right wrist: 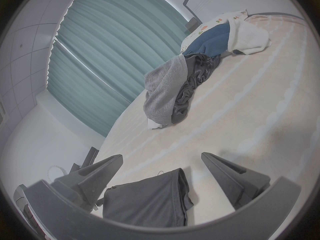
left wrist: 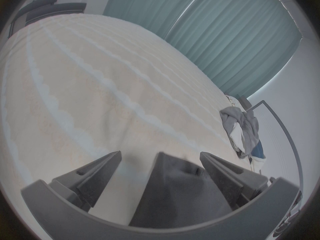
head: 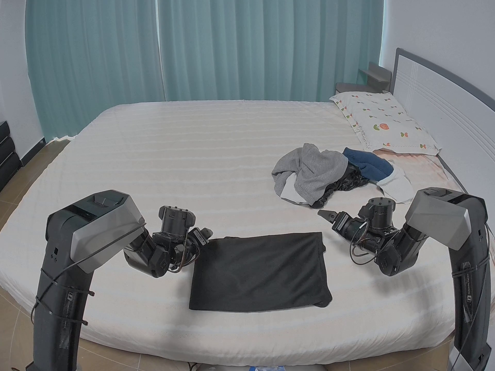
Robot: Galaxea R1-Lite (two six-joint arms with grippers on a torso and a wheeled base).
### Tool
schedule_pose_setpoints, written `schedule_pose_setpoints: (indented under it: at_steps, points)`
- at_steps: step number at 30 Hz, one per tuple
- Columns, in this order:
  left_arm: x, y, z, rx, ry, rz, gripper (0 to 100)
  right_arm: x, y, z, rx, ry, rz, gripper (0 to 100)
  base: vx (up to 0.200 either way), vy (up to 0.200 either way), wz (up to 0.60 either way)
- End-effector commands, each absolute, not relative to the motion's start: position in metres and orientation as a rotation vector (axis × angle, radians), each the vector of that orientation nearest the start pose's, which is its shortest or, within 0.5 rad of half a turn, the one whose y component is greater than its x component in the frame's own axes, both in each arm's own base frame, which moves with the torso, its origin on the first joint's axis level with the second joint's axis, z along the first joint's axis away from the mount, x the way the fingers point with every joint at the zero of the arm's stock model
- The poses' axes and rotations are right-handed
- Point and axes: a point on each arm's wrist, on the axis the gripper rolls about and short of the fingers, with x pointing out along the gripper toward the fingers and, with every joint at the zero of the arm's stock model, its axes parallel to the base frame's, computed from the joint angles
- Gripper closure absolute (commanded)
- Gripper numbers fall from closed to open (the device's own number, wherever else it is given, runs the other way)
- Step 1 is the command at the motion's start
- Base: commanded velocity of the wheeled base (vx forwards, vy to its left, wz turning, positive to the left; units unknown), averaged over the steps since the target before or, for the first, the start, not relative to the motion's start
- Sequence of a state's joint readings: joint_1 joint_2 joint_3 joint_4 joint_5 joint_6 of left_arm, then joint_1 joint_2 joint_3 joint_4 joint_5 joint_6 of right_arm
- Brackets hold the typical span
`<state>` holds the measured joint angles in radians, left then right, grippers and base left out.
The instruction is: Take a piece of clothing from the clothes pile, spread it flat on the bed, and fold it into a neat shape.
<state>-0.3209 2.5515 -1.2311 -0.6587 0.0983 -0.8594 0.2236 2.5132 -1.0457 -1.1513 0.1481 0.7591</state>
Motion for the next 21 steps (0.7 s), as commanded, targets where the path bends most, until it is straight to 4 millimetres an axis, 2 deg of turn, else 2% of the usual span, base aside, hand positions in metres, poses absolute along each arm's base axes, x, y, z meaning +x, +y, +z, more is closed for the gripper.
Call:
schedule_pose_setpoints:
  at_steps: [1, 3, 8, 9, 10, 15, 21]
  points:
    - [0.398, -0.133, -0.022, -0.723, 0.775, -0.018, 0, 0.409, 0.095, 0.002, 0.735, 0.418, 0.239, 0, 0.0, 0.0, 0.0]
    - [0.39, -0.132, -0.022, -0.722, 0.82, -0.067, 0, 0.405, 0.098, -0.001, 0.718, 0.439, 0.234, 0, 0.0, 0.0, 0.0]
    - [0.399, -0.135, -0.022, -0.702, 0.739, -0.123, 0, 0.383, 0.097, -0.001, 0.688, 0.486, 0.227, 0, 0.0, 0.0, 0.0]
    - [0.403, -0.136, -0.031, -0.698, 0.703, -0.141, 0, 0.368, 0.093, 0.0, 0.684, 0.514, 0.219, 0, 0.0, 0.0, 0.0]
    - [0.403, -0.137, -0.034, -0.694, 0.69, -0.15, 0, 0.362, 0.092, 0.001, 0.686, 0.521, 0.216, 0, 0.0, 0.0, 0.0]
    - [0.402, -0.137, -0.038, -0.651, 0.687, -0.159, 0, 0.316, 0.088, -0.002, 0.668, 0.584, 0.219, 0, 0.0, 0.0, 0.0]
    - [0.394, -0.133, -0.043, -0.645, 0.71, -0.142, 0, 0.286, 0.1, -0.017, 0.649, 0.718, 0.283, 0, 0.0, 0.0, 0.0]
